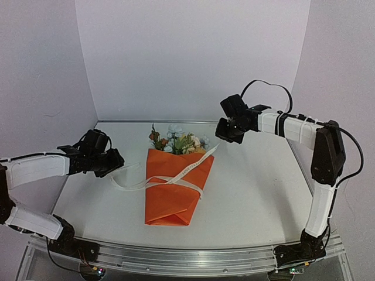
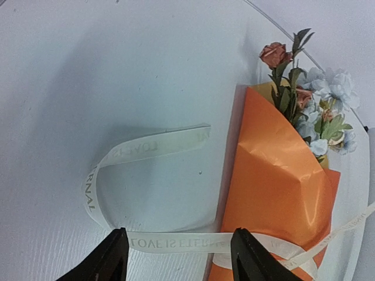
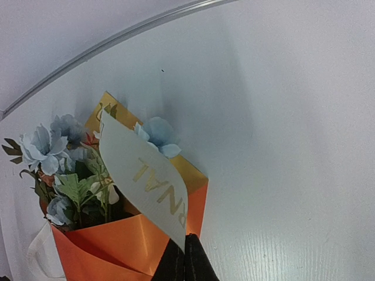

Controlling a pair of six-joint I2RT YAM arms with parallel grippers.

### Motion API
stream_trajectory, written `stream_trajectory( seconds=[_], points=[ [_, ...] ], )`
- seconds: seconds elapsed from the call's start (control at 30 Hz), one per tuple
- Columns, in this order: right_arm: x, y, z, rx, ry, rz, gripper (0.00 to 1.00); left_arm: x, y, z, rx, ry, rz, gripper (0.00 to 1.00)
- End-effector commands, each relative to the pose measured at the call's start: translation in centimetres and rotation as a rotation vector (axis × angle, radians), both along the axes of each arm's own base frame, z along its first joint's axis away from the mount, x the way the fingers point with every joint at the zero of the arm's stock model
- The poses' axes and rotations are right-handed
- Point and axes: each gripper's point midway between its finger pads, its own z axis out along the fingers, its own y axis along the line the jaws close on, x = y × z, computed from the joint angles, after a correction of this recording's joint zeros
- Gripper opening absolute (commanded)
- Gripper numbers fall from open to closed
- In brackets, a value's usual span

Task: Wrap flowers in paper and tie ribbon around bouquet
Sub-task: Cross the ribbon over the folded bouquet.

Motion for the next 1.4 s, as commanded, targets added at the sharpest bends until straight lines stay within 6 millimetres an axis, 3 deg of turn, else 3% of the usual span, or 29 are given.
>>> stream_trajectory(
  seconds=[0.0,0.1,0.23,0.37,0.57,0.67,0.87,1.1,1.37],
  points=[
    [0.9,0.2,0.6,0.003,-0.016,-0.01,0.14,1.1,-1.4,3.7,0.047,-0.089,-0.147,0.65],
    [0.5,0.5,1.0,0.008,-0.014,0.022,0.31,1.4,-5.7,5.2,-0.036,-0.147,-0.378,0.63],
    [-1.3,0.7,2.2,0.006,-0.022,0.1,0.61,1.1,-11.2,6.5,-0.072,-0.194,-0.66,0.57],
    [-4.2,1.6,2.7,0.006,-0.024,0.22,0.72,-0.1,-15.8,6.8,-0.059,-0.219,-0.887,0.59],
    [-9.1,3.7,1.2,0.005,0.004,0.38,0.71,-1.8,-20.7,5.6,-0.099,-0.197,-1.107,0.63],
    [-11.4,4.4,0.2,0.038,0.013,0.434,0.62,-1.6,-22.2,4.7,-0.084,-0.18,-1.142,0.63],
    [-15.1,7.8,-1.8,0.051,0.013,0.603,0.61,-0.9,-24.0,3.5,-0.115,-0.15,-1.156,0.6],
    [-16.7,10.5,-5.3,0.0,0.052,0.683,0.6,-1.3,-26.1,1.5,-0.095,-0.103,-1.182,0.6],
    [-16.9,12.1,-7.4,-0.034,0.062,0.697,0.58,-0.4,-27.6,-0.6,-0.069,-0.054,-1.164,0.52]
  ],
)
